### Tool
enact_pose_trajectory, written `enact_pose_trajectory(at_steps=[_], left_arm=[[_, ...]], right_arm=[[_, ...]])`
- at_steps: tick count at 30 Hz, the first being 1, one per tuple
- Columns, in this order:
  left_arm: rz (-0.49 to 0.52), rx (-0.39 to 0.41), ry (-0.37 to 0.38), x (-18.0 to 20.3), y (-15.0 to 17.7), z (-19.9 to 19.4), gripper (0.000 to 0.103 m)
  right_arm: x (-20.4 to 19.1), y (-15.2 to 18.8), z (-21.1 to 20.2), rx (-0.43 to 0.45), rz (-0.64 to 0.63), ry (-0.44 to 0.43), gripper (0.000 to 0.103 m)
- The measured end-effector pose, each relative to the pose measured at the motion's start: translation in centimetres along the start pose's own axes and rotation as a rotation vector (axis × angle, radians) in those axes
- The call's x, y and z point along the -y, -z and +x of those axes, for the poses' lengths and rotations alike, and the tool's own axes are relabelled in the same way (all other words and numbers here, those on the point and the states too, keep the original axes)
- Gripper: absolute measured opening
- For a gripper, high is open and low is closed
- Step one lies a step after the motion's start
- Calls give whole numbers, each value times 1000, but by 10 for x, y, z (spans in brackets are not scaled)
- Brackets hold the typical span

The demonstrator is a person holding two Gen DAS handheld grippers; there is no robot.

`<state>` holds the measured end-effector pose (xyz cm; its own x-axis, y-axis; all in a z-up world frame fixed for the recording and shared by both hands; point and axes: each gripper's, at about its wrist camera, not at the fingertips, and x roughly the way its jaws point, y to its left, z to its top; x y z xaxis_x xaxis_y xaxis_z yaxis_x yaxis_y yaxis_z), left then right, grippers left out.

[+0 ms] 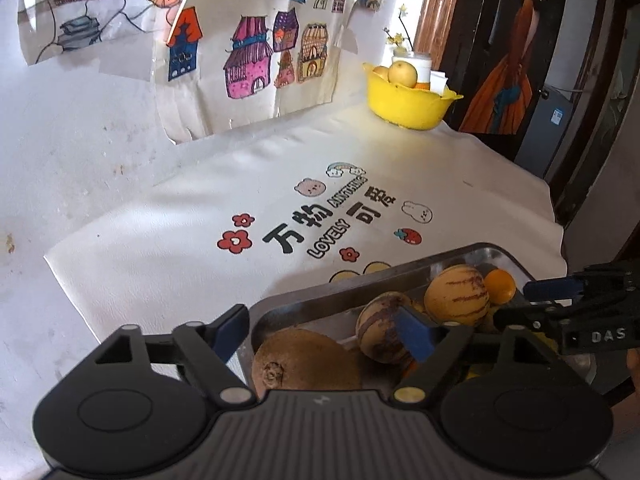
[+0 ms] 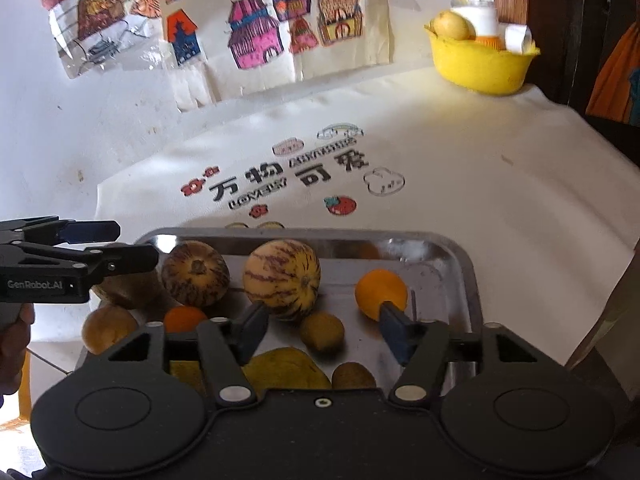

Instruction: Organize fruits

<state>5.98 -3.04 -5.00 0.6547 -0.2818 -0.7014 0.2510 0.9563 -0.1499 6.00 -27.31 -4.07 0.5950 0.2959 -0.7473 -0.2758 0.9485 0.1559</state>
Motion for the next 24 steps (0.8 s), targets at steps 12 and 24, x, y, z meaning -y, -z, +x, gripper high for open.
enact_pose_trajectory(at_steps=[12, 24], left_arm=[[3, 35, -16, 10, -6, -33, 102], [32, 17, -33, 20, 17, -73, 102]], right_arm=[[-14, 0, -71, 136, 40, 2, 102], [-50, 33, -119, 156, 55, 52, 102]])
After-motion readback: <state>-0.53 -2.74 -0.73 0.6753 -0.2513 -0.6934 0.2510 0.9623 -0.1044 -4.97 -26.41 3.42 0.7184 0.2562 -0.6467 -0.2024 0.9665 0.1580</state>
